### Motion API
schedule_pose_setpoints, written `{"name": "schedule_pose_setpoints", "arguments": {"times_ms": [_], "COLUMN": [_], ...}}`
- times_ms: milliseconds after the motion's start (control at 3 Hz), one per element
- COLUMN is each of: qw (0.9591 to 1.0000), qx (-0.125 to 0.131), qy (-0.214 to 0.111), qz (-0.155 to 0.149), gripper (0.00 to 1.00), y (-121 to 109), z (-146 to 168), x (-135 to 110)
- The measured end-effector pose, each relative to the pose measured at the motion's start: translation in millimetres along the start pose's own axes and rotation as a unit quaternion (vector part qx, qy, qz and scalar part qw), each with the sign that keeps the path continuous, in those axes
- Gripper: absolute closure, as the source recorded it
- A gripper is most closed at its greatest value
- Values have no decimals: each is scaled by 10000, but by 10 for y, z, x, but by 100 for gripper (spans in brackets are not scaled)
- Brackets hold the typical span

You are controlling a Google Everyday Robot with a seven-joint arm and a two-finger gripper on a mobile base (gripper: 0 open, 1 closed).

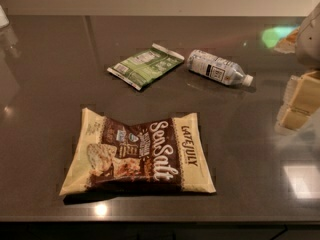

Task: Move blue plastic bottle near brown chip bag

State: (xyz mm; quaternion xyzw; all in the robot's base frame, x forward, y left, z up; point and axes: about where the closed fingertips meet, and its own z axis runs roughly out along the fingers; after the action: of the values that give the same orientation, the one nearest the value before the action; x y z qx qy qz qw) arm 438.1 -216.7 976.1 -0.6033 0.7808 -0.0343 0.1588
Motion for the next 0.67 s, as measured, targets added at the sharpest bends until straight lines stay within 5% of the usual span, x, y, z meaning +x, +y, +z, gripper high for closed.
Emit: {"name": "schedule_pose_setpoints", "arguments": {"times_ms": [667], "qw": [9999], "qx": [16], "qy": [-90], "qz": [87], "gripper": [0], "y": [-178], "z": [77], "x": [-49]}}
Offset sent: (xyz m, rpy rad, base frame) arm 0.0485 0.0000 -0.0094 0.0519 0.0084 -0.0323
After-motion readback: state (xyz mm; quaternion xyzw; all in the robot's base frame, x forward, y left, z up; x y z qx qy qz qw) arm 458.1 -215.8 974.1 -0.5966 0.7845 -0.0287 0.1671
